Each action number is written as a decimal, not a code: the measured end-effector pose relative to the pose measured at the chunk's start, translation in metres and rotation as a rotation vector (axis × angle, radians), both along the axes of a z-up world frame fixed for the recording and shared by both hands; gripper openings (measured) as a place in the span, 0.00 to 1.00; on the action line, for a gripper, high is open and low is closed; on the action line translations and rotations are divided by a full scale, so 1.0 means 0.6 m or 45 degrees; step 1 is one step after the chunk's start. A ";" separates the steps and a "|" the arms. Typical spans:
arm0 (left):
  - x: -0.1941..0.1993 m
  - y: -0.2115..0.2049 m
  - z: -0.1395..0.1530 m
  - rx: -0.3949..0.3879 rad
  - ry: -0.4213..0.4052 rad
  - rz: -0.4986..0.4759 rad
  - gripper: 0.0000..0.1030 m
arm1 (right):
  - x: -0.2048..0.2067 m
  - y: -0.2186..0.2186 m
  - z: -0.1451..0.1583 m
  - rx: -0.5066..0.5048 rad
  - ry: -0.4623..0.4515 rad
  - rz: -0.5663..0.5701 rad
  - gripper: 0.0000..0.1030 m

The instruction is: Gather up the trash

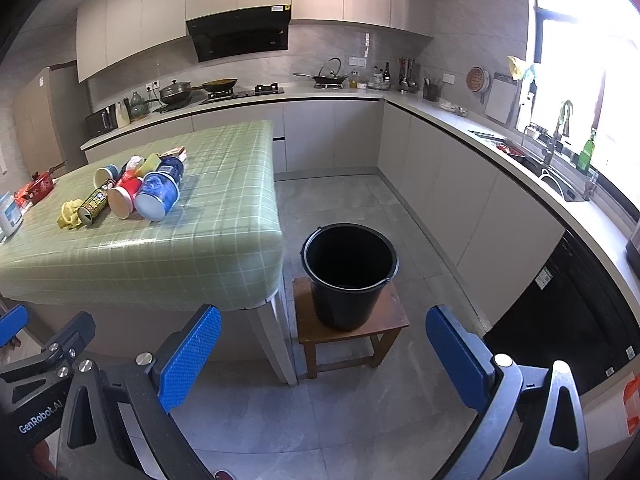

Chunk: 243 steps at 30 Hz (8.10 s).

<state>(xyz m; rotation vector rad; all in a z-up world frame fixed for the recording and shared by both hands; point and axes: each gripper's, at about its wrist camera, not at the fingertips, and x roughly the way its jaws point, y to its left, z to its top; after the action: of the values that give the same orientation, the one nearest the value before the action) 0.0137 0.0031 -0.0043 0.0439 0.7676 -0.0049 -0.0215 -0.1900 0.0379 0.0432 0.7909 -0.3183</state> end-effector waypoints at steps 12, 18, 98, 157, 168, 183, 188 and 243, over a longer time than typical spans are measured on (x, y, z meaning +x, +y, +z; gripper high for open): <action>0.080 0.140 -0.006 -0.045 0.028 0.083 1.00 | 0.102 0.146 -0.013 -0.004 0.022 0.107 1.00; 0.134 0.220 -0.015 -0.035 0.040 0.106 1.00 | 0.159 0.211 -0.026 0.010 0.026 0.119 1.00; 0.541 0.379 -0.096 -0.067 0.177 -0.050 0.52 | 0.570 0.271 -0.182 0.224 0.217 0.038 0.77; 0.466 0.114 -0.039 -0.206 0.103 -0.380 0.52 | 0.445 0.025 -0.112 0.211 0.092 -0.144 0.77; 0.474 -0.076 -0.047 -0.210 0.134 -0.491 0.52 | 0.431 -0.187 -0.137 0.238 0.133 -0.256 0.77; 0.490 -0.333 -0.118 -0.155 0.264 -0.333 0.52 | 0.519 -0.429 -0.339 0.317 0.435 -0.015 0.77; 0.508 -0.385 -0.157 -0.106 0.321 -0.323 0.52 | 0.539 -0.454 -0.399 0.279 0.547 0.010 0.77; 0.462 -0.056 0.036 0.006 0.046 -0.047 0.74 | 0.521 -0.110 -0.075 0.160 0.104 0.023 0.84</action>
<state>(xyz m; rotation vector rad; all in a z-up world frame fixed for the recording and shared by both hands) 0.2910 -0.0305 0.0176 0.0622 0.8025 -0.0393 0.2909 -0.2561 -0.0072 0.1416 0.8912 -0.2545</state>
